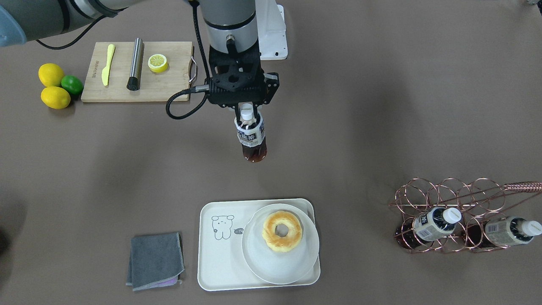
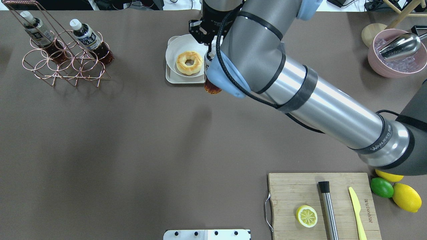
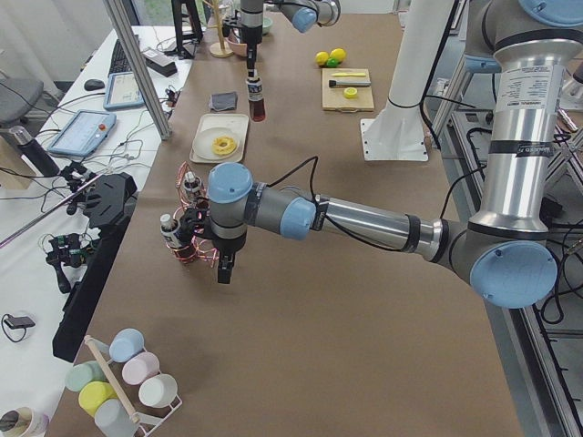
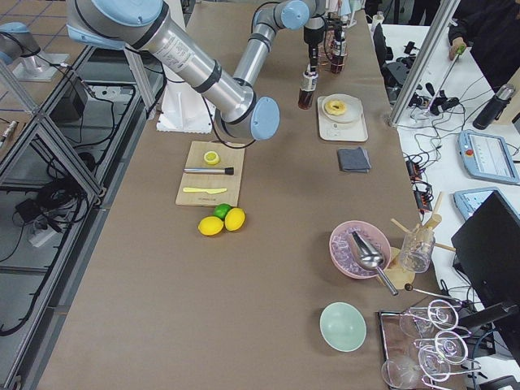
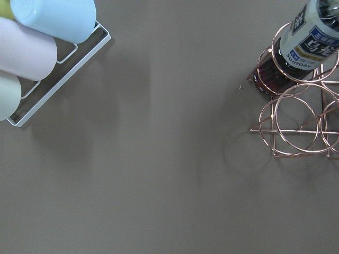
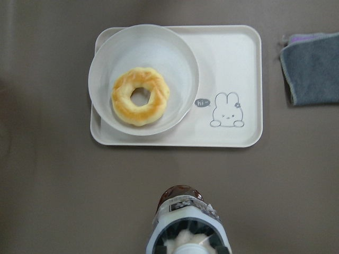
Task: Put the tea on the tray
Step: 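Lift the bottle with the right gripper and carry it onto the tray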
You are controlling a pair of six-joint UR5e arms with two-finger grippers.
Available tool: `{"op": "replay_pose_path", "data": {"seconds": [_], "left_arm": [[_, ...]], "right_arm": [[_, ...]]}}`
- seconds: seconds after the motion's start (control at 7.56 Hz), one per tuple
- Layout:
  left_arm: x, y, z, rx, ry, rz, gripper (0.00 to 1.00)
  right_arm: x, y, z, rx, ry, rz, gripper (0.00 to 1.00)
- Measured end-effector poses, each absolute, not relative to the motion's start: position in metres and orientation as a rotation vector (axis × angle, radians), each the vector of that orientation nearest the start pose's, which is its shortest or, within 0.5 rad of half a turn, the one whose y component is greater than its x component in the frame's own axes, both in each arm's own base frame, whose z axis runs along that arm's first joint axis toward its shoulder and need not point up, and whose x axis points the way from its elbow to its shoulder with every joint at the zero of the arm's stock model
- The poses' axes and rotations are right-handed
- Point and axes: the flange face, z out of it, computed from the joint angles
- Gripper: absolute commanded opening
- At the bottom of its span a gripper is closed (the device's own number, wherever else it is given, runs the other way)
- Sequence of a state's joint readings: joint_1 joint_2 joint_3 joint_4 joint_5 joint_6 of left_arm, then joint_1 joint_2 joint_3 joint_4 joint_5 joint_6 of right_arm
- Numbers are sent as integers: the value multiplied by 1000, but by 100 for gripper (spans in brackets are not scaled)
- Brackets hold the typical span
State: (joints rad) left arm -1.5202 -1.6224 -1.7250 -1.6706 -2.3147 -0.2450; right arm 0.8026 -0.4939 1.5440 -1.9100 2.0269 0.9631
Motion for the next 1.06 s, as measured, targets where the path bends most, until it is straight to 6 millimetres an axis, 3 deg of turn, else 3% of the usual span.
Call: {"op": "replay_pose_path", "data": {"seconds": [0.26, 0.53, 0.79, 1.06], "left_arm": [[-39, -532, 542, 186, 774, -69, 98], [-38, -541, 540, 190, 774, -67, 98], [-37, -556, 536, 194, 775, -65, 98], [-36, -575, 532, 196, 775, -64, 98]], "right_arm": [[-401, -645, 42, 113, -778, 11, 0], [-391, -706, 80, 129, -778, 19, 0], [-391, -734, 109, 132, -766, 14, 0], [-400, -738, 119, 139, -769, 7, 0]]}}
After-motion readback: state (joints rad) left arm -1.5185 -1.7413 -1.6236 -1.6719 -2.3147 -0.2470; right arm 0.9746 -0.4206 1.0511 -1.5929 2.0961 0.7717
